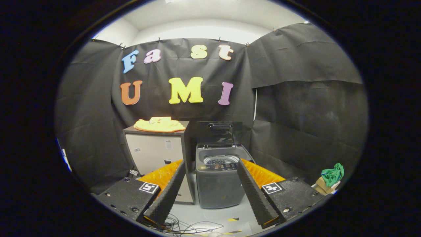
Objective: Put the clothes into the washing machine and then close the washing machine lid.
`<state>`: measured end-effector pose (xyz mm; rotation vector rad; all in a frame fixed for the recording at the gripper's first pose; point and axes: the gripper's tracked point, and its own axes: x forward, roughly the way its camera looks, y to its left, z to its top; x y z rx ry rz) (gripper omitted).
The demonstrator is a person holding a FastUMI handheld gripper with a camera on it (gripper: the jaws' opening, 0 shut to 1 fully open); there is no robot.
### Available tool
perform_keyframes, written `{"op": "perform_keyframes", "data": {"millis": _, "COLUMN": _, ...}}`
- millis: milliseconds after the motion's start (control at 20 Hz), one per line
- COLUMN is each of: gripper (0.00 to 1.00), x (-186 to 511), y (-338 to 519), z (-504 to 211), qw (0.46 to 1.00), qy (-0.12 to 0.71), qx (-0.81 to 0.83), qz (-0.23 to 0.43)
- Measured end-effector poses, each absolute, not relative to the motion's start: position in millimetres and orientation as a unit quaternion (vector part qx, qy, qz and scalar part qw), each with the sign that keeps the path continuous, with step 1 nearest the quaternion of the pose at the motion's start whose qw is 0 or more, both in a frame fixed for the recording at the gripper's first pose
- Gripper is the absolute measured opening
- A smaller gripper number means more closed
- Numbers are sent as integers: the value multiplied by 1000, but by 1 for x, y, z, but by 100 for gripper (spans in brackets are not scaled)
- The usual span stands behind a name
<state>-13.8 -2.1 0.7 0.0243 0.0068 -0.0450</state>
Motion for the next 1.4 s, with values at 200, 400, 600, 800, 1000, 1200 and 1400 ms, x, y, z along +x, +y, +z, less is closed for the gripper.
{"op": "perform_keyframes", "data": {"millis": 200, "gripper": 99, "x": -7, "y": -7, "z": 18, "qw": 999, "qy": -5, "qx": 16, "qz": -28}}
{"op": "perform_keyframes", "data": {"millis": 400, "gripper": 99, "x": 9, "y": -7, "z": 42, "qw": 999, "qy": -1, "qx": 16, "qz": -35}}
{"op": "perform_keyframes", "data": {"millis": 600, "gripper": 99, "x": 38, "y": 0, "z": 90, "qw": 999, "qy": -22, "qx": 21, "qz": -29}}
{"op": "perform_keyframes", "data": {"millis": 800, "gripper": 99, "x": 80, "y": 16, "z": 138, "qw": 999, "qy": -22, "qx": 24, "qz": -20}}
{"op": "perform_keyframes", "data": {"millis": 1000, "gripper": 99, "x": 132, "y": 40, "z": 183, "qw": 999, "qy": -23, "qx": 28, "qz": 0}}
{"op": "perform_keyframes", "data": {"millis": 1200, "gripper": 99, "x": 191, "y": 80, "z": 223, "qw": 999, "qy": -22, "qx": 24, "qz": 36}}
{"op": "perform_keyframes", "data": {"millis": 1400, "gripper": 99, "x": 246, "y": 117, "z": 255, "qw": 998, "qy": -18, "qx": 21, "qz": 57}}
